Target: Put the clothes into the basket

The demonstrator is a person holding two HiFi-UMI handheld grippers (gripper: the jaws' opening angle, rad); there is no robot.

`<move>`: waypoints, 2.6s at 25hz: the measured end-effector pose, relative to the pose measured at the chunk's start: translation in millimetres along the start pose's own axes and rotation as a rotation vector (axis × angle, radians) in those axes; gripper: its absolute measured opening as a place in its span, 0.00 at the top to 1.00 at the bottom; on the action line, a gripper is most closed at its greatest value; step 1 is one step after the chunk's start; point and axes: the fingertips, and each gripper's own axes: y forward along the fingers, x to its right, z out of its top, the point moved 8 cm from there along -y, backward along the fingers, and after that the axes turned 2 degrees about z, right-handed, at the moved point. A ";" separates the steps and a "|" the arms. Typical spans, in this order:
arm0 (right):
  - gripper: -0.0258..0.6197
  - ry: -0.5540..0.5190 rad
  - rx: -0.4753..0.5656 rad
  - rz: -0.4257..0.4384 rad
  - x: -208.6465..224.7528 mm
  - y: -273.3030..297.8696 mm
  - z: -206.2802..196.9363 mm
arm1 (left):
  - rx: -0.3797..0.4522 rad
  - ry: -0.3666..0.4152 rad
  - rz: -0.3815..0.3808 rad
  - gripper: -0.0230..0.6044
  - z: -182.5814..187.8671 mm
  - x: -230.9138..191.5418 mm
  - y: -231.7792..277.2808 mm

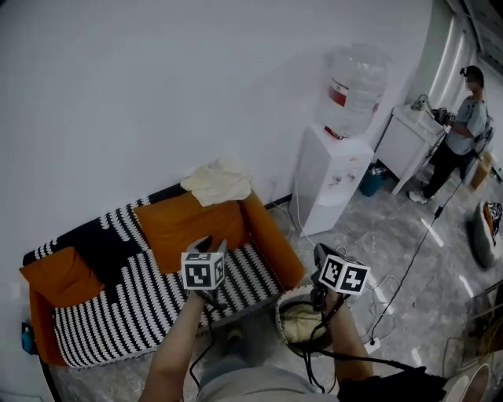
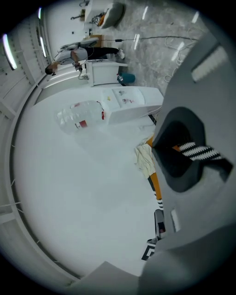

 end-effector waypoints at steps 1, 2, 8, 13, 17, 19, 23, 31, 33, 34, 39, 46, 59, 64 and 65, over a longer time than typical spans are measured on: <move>0.96 0.000 0.003 -0.003 -6.1 10.0 5.2 | 0.000 0.000 -0.003 0.71 6.0 -10.0 6.4; 0.96 0.001 0.006 -0.006 -12.2 20.2 9.9 | 0.001 0.001 -0.007 0.71 12.3 -20.0 12.8; 0.96 0.023 0.019 -0.018 -43.6 75.5 26.2 | -0.006 -0.002 -0.037 0.71 38.1 -72.3 48.9; 0.96 0.024 -0.008 -0.035 -55.7 104.1 33.4 | -0.025 -0.034 -0.051 0.71 47.8 -98.8 76.7; 0.96 0.026 -0.032 -0.052 -53.4 120.7 37.3 | -0.031 -0.046 -0.059 0.71 51.8 -106.0 94.7; 0.96 0.026 -0.038 -0.059 -50.3 129.7 40.4 | -0.035 -0.041 -0.065 0.71 53.6 -106.3 104.7; 0.96 0.029 -0.040 -0.056 -42.9 153.6 52.3 | -0.042 -0.027 -0.065 0.71 64.1 -107.5 132.1; 0.96 0.042 -0.061 -0.053 -12.3 207.8 86.8 | -0.071 -0.009 -0.065 0.71 97.9 -103.4 200.4; 0.96 0.051 -0.068 -0.054 -2.5 222.0 93.8 | -0.081 -0.003 -0.062 0.71 105.7 -103.1 218.6; 0.96 0.055 -0.073 -0.055 2.1 229.2 97.0 | -0.085 0.000 -0.060 0.71 109.5 -103.5 227.6; 0.96 0.073 -0.101 -0.059 25.7 273.7 104.5 | -0.106 0.016 -0.046 0.71 121.8 -109.2 279.2; 0.96 0.128 -0.149 -0.058 59.5 334.2 103.9 | -0.135 0.049 -0.027 0.71 137.7 -114.8 348.6; 0.96 0.179 -0.246 -0.065 107.7 414.5 87.2 | -0.249 0.310 -0.032 0.71 152.5 -122.6 460.9; 0.96 0.206 -0.296 -0.063 117.2 432.7 68.6 | -0.326 0.492 -0.088 0.71 156.4 -126.7 487.3; 0.96 0.213 -0.303 -0.062 118.8 436.1 65.3 | -0.347 0.520 -0.100 0.71 156.9 -128.0 492.6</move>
